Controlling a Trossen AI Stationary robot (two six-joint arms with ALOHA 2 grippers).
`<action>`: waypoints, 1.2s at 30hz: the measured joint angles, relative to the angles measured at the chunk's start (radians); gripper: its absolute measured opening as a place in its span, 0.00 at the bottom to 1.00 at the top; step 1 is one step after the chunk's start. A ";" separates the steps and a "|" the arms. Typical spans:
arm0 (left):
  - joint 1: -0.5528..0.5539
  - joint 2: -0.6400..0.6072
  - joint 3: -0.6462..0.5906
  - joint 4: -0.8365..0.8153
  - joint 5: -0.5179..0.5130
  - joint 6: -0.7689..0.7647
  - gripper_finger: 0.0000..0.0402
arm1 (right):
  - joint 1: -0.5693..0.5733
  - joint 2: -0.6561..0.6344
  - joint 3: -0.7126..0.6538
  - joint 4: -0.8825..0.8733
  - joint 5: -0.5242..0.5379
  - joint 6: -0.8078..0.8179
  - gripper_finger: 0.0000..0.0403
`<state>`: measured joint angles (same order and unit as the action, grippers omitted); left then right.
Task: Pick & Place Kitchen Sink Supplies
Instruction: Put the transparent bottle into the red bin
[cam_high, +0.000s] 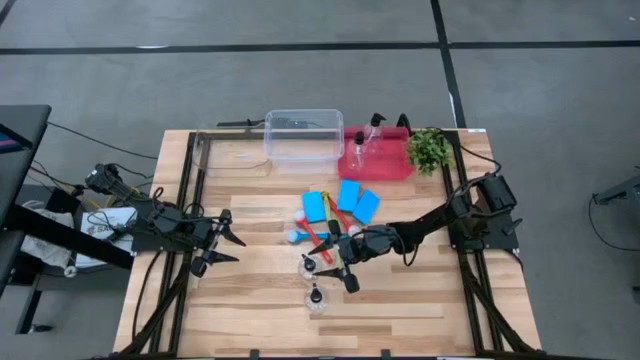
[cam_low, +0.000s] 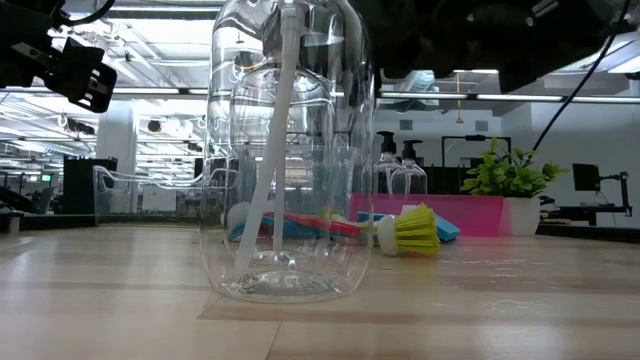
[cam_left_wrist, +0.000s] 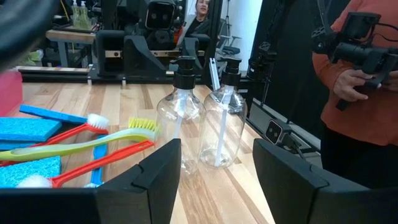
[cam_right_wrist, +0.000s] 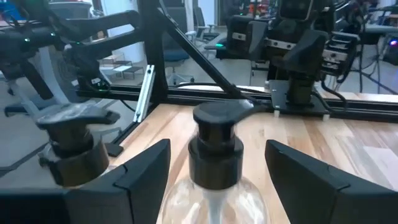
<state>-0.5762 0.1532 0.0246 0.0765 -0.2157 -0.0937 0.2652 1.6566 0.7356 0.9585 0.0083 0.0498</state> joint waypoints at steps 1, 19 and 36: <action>0.000 0.000 0.000 0.000 0.000 0.000 0.50 | -0.001 0.000 0.012 -0.014 -0.009 -0.003 0.63; 0.000 0.001 0.000 0.009 0.000 0.000 0.50 | -0.006 0.000 0.060 -0.079 -0.035 -0.007 0.63; 0.000 0.002 0.000 0.015 0.000 0.000 0.50 | -0.006 0.000 0.060 -0.052 -0.035 -0.005 0.63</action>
<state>-0.5758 0.1547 0.0246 0.0914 -0.2161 -0.0937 0.2592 1.6569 0.7959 0.9062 -0.0271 0.0452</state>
